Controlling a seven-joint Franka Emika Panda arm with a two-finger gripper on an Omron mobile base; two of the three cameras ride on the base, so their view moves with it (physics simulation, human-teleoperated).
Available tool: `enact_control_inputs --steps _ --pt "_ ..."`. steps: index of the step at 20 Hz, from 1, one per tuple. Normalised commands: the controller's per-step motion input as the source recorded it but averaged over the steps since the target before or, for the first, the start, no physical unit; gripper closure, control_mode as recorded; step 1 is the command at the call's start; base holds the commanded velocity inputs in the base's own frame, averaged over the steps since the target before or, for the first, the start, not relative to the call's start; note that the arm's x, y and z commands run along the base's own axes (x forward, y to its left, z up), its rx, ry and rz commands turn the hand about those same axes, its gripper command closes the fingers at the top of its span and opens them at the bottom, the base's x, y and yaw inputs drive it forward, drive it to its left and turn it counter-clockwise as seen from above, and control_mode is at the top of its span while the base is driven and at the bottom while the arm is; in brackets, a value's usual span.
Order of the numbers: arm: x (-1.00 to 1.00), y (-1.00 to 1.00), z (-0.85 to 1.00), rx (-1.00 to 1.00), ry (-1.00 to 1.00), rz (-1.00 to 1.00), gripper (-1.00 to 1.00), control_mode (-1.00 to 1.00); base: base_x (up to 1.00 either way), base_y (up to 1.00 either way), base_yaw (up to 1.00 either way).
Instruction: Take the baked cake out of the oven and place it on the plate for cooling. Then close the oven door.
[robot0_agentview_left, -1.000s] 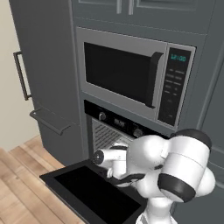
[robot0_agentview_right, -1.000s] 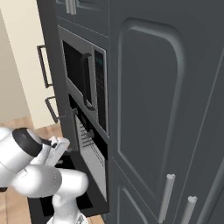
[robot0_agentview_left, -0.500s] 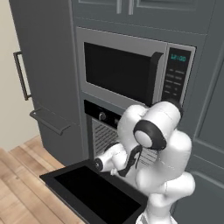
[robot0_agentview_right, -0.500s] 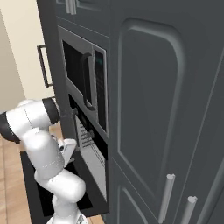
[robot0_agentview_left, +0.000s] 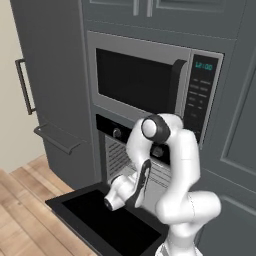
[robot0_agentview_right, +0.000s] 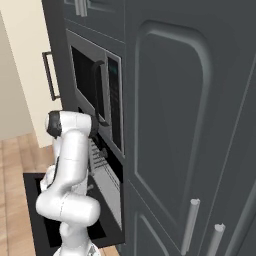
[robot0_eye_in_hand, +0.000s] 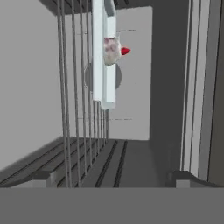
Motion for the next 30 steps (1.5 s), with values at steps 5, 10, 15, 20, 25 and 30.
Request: enact_control_inputs --steps 5,10,15,20,25,30 --pt "0.64 0.00 -0.22 -0.12 -0.02 -0.08 -1.00 -1.00 0.00 0.00 0.00" --pt "0.77 -0.17 -0.10 -0.01 0.00 -0.06 -1.00 -1.00 0.00 0.00 0.00" --pt "0.71 -0.30 -0.21 0.00 0.00 -0.02 -1.00 -1.00 0.00 0.00 0.00" --pt "0.53 -0.29 -0.31 0.00 0.00 0.00 -1.00 -1.00 0.00 0.00 0.00" --pt "0.42 -0.28 -0.33 0.00 0.00 0.00 -1.00 -1.00 0.00 0.00 0.00" --pt "0.42 -0.27 -0.31 0.00 0.01 0.00 -1.00 -1.00 0.00 0.00 0.00"
